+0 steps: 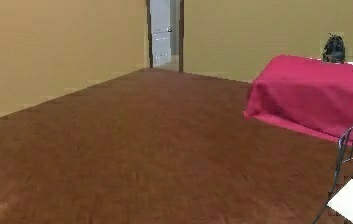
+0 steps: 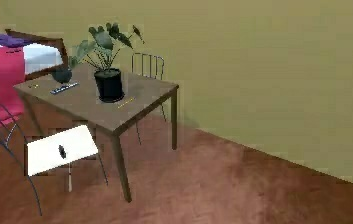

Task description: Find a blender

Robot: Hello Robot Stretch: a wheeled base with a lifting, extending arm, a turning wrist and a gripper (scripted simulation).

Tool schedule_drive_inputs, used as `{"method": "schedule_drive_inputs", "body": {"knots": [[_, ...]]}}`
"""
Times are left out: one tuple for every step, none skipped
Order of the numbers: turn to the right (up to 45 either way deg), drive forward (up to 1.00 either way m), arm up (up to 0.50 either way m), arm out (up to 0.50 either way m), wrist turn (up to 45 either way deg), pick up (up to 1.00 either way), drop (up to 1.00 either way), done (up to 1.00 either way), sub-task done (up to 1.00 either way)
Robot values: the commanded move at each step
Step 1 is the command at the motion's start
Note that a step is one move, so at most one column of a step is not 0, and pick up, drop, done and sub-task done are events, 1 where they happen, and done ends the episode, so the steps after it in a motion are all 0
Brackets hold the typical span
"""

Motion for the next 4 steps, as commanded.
{"method": "schedule_drive_inputs", "body": {"knots": [[0.0, 1.0, 0.0, 0.0, 0.0, 0.0, 0.0, 0.0, 0.0], [0.0, 1.0, 0.0, 0.0, 0.0, 0.0, 0.0, 0.0, 0.0], [0.0, 1.0, 0.0, 0.0, 0.0, 0.0, 0.0, 0.0, 0.0], [0.0, 1.0, 0.0, 0.0, 0.0, 0.0, 0.0, 0.0, 0.0]]}}
